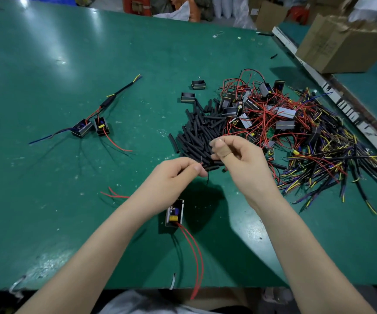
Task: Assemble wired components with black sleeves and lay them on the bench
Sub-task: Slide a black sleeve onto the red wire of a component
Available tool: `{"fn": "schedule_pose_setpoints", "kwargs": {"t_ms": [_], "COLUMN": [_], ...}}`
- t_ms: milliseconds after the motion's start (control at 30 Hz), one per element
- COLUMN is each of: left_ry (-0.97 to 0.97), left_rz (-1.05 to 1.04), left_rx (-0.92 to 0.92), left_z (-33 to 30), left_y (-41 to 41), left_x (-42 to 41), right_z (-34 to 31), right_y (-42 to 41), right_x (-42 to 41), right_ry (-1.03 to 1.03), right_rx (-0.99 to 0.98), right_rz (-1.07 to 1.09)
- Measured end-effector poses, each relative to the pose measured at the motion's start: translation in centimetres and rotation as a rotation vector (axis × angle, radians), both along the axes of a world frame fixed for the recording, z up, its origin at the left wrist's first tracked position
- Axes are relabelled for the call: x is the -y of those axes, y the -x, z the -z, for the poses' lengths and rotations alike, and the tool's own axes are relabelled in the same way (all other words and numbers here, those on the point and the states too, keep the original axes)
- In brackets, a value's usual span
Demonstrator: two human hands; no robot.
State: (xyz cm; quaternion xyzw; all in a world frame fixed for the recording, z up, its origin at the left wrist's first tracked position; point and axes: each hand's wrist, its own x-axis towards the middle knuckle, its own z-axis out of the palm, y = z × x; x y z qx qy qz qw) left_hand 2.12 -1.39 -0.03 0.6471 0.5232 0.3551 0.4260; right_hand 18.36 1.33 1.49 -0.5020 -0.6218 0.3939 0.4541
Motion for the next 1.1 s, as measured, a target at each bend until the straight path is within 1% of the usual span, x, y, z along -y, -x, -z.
{"fn": "schedule_pose_setpoints", "kwargs": {"t_ms": [100,167,300,400,500,633,700,733,800,867,933,1000,1100], "left_ry": [0.009,0.019,0.035,0.043,0.03,0.003,0.009,0.022,0.057,0.068,0.064,0.078,0.118], "left_rz": [0.04,0.081,0.097,0.093,0.089,0.073,0.058,0.034,-0.055,-0.095,-0.07,-0.039,0.023], "left_rx": [0.141,0.211,0.252,0.253,0.219,0.185,0.197,0.202,0.209,0.236,0.292,0.347,0.411], "left_z": [-0.3,-0.3,-0.2,-0.4,-0.5,-0.2,-0.1,0.0,0.4,0.5,0.3,0.1,-0.1], "left_y": [0.4,0.5,0.6,0.7,0.7,0.4,0.3,0.3,0.6,1.1,1.3,1.3,1.0], "left_x": [-0.3,-0.4,-0.4,-0.5,-0.7,-0.7,-0.7,-0.7,-0.7,-0.7,-0.8,-1.0,-1.3], "right_z": [0.1,0.7,1.2,1.4,1.4,1.6,1.8,1.8,1.5,0.9,0.7,0.9,1.4], "right_y": [-0.2,0.0,0.5,0.8,1.4,2.0,2.4,2.5,2.2,1.5,0.9,0.8,1.0], "right_x": [0.3,0.6,0.8,0.8,1.1,1.6,1.7,1.7,1.3,0.7,0.4,0.6,0.8], "right_ry": [0.113,0.175,0.215,0.175,0.084,-0.188,-0.263,-0.282,-0.293,-0.282,-0.273,-0.279,-0.285], "right_rx": [-0.035,-0.061,-0.132,-0.135,-0.014,0.264,0.349,0.365,0.319,0.254,0.253,0.246,0.184], "right_rz": [-0.176,-0.241,-0.241,-0.233,-0.176,-0.035,0.06,0.118,0.215,0.237,0.16,0.036,-0.111]}}
